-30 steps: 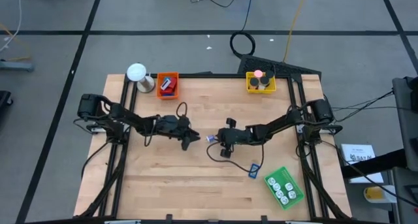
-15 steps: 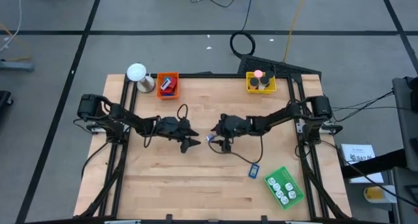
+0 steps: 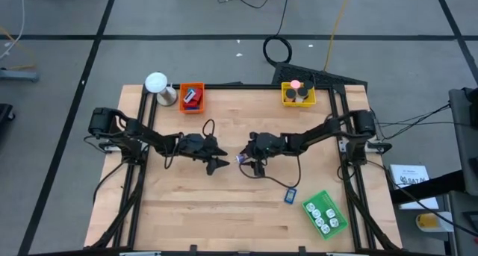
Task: Pick & Place Office items
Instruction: Put the violet charger adapter into the green bin
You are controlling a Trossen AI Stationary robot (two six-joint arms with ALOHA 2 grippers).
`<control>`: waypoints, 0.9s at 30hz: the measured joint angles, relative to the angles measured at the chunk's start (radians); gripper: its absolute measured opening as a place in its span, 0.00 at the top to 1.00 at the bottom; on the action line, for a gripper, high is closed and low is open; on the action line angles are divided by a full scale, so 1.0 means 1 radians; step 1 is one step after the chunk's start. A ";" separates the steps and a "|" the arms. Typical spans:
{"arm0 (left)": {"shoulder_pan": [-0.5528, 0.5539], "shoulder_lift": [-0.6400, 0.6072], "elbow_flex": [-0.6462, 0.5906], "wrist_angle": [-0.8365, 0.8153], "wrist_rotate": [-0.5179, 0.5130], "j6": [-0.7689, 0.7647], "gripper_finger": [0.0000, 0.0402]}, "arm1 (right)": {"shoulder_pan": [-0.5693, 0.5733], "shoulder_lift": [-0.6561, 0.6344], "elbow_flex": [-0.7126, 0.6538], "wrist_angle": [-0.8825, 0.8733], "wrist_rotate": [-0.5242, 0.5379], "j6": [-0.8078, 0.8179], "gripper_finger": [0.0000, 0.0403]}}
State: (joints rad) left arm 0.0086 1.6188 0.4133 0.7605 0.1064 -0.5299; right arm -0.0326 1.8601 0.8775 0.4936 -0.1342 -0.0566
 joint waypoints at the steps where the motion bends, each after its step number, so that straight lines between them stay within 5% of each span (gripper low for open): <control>1: 0.000 0.000 0.000 0.000 -0.001 0.001 0.32 | 0.000 0.017 0.000 0.014 -0.002 -0.001 0.46; 9: 0.000 0.000 0.000 0.001 -0.001 -0.002 0.32 | -0.001 0.145 0.031 0.117 -0.051 -0.003 0.44; 18: 0.000 0.000 0.000 0.000 -0.005 -0.037 0.32 | 0.004 0.153 0.032 0.117 -0.037 0.033 0.68; 27: 0.000 0.000 0.000 0.012 -0.024 -0.179 0.32 | 0.096 0.113 0.031 0.118 0.253 -0.110 0.68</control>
State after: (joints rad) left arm 0.0086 1.6190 0.4130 0.7729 0.0822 -0.7090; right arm 0.0636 1.9735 0.9083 0.6121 0.1186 -0.1669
